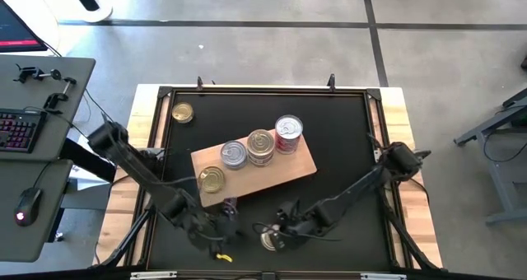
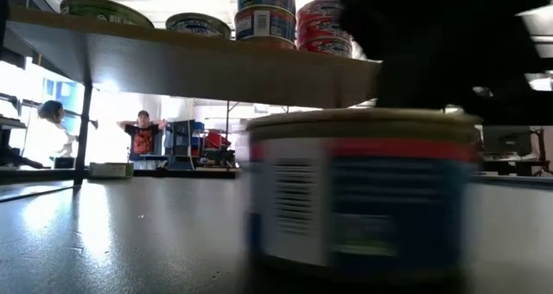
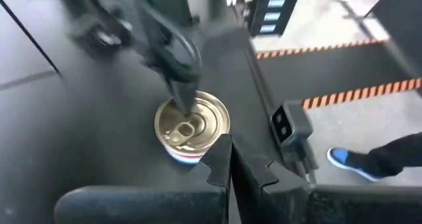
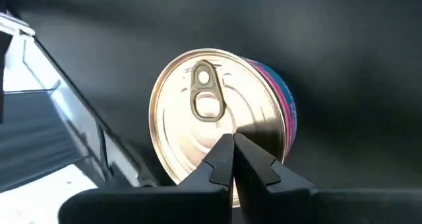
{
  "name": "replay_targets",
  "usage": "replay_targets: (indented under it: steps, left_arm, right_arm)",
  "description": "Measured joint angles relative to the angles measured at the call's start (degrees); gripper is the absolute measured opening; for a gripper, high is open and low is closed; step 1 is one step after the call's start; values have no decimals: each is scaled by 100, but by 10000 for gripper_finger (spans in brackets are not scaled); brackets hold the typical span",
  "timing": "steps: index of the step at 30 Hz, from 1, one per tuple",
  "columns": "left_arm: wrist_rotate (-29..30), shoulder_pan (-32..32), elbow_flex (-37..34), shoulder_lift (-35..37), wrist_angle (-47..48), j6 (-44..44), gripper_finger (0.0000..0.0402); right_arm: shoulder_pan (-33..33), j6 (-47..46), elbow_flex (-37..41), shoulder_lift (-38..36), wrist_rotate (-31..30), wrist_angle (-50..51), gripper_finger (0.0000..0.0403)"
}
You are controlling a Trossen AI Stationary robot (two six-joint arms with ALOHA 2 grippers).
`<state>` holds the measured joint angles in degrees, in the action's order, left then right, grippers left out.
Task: Stack canned seafood by type on shelf
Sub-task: Stack the blue tuna can on the top of the other blue tuna can on the shelf
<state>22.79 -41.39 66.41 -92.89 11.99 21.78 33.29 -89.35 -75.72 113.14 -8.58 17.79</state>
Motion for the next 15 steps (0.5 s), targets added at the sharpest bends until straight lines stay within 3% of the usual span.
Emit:
replay_targets:
  steps: [7,12,15]
  left_arm:
    - [139,-17,-2,-919,-769,213,0]
    - [212,126,4,-1588,-1673,213,0]
    - [738,165,90,-1882,-1648,209,0]
  right_arm:
    - [64,648,-607,-299,6,1036,0]
    - [468,384,-578,-410,62,1805,0]
    - [655,177,-435,-384,72,1791,0]
